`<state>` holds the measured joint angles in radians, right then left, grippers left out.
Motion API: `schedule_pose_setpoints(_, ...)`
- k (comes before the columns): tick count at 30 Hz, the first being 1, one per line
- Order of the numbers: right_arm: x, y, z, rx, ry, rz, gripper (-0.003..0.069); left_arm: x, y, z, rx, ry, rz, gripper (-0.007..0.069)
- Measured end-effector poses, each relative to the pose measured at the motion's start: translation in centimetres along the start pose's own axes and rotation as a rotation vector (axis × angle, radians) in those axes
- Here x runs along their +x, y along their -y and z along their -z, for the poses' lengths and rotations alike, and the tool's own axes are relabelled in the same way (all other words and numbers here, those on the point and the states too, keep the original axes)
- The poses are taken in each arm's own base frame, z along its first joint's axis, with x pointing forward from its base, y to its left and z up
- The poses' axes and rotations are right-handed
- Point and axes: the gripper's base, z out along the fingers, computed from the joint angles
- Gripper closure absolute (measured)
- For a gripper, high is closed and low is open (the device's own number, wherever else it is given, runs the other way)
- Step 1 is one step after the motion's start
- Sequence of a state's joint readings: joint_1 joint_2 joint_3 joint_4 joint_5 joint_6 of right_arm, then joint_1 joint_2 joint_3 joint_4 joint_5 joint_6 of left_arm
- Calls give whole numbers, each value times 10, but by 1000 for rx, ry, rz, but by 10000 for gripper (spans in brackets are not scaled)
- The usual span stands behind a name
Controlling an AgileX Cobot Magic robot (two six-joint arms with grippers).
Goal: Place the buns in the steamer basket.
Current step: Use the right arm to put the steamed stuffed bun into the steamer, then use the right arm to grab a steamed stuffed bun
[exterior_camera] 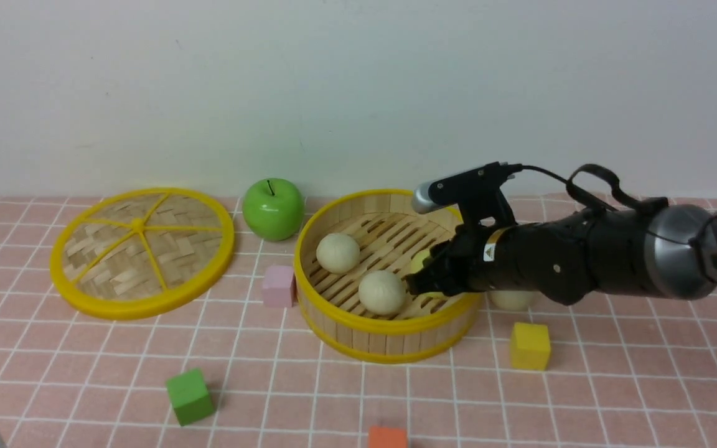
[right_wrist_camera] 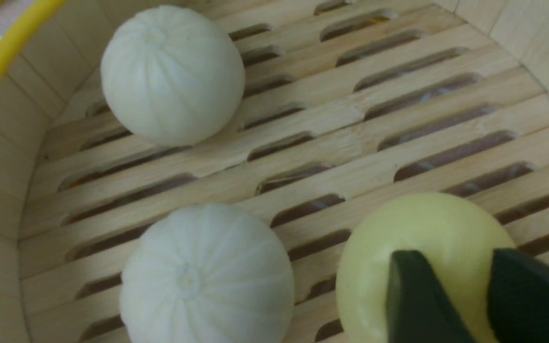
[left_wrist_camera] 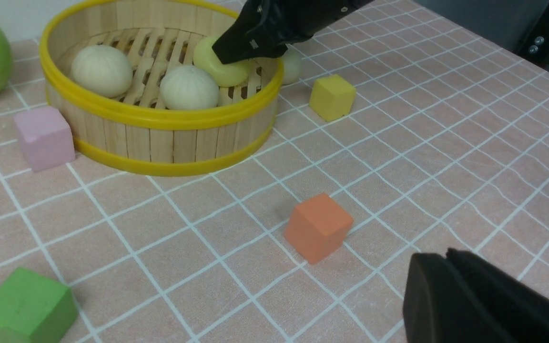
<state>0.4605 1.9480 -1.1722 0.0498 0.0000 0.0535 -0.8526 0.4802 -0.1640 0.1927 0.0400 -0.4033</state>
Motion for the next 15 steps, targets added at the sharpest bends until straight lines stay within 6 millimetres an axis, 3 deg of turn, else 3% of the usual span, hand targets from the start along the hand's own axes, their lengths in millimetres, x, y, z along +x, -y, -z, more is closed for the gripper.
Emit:
schedule_pose_setpoints(2,-2,0,2,-1,7,0,293,0,0,0,0,0,0,585)
schedule_pose_setpoints(5,-7,-1,9,-2,6,0,211,0,0,0,0,0,0,585)
schedule_pose_setpoints(7,-25,-3,35,-8,48,2,155,0,0,0,0,0,0,585)
schedule_pose_setpoints(12,-52,1,87,-1,97,-4,155,0,0,0,0,0,0,583)
schedule_pose_setpoints(15,-44,19,97,41,-27,-35,217,0,0,0,0,0,0,578)
